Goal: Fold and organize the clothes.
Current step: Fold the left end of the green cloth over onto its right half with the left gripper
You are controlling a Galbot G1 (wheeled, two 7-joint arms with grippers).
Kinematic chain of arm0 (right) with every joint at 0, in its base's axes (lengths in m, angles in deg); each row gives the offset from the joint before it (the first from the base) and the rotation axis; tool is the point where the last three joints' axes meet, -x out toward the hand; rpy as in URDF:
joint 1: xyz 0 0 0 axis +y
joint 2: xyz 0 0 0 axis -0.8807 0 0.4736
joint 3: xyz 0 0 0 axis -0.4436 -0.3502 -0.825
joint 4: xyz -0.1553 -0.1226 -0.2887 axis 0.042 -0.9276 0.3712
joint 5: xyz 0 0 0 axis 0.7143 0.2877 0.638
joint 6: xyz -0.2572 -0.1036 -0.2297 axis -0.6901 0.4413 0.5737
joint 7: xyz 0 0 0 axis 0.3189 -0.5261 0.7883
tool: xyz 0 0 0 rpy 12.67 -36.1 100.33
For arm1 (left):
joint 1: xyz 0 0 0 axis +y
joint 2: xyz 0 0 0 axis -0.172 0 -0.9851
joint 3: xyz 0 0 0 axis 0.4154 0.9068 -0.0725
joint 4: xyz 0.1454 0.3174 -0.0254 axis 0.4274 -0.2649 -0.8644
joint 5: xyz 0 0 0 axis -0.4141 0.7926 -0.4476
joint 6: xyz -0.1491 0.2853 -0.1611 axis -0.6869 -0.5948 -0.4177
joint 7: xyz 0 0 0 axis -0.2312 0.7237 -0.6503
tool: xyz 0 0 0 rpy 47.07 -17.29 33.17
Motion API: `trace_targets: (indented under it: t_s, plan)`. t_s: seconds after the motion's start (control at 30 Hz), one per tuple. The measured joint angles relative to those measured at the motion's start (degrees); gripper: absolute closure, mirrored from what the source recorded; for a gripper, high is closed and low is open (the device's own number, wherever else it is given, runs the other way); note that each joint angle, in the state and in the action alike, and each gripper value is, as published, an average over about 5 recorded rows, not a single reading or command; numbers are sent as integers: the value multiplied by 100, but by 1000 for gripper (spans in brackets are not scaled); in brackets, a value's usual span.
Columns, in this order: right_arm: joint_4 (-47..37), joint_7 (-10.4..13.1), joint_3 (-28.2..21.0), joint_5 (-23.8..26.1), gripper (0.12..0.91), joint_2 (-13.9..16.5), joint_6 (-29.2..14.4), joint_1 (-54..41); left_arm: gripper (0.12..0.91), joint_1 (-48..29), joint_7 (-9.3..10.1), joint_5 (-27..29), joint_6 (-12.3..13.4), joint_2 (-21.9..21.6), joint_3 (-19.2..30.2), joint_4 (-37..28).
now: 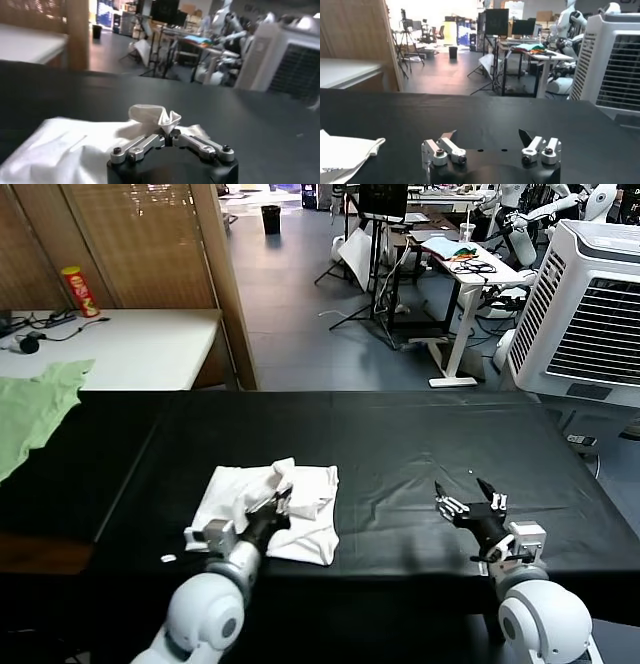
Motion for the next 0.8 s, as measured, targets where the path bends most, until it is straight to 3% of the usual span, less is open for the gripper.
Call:
trace_targets:
  t_s: [0.37, 0.47, 0.63, 0.8]
  plan:
    - [-168, -233, -158, 127, 227, 6, -152, -78, 863, -15, -12, 327, -9, 407, 302, -298]
    - [-242, -341, -265, 124, 227, 58, -220, -157, 767, 14, -82, 453, 66, 506, 309, -415]
    - [-464, -506, -610, 115, 227, 132, -290, -420, 489, 114, -126, 442, 169, 726, 285, -478]
    - [-801, -608, -1220, 154, 227, 60, -300, -837, 266, 311, 119, -302, -6, 834, 118, -181]
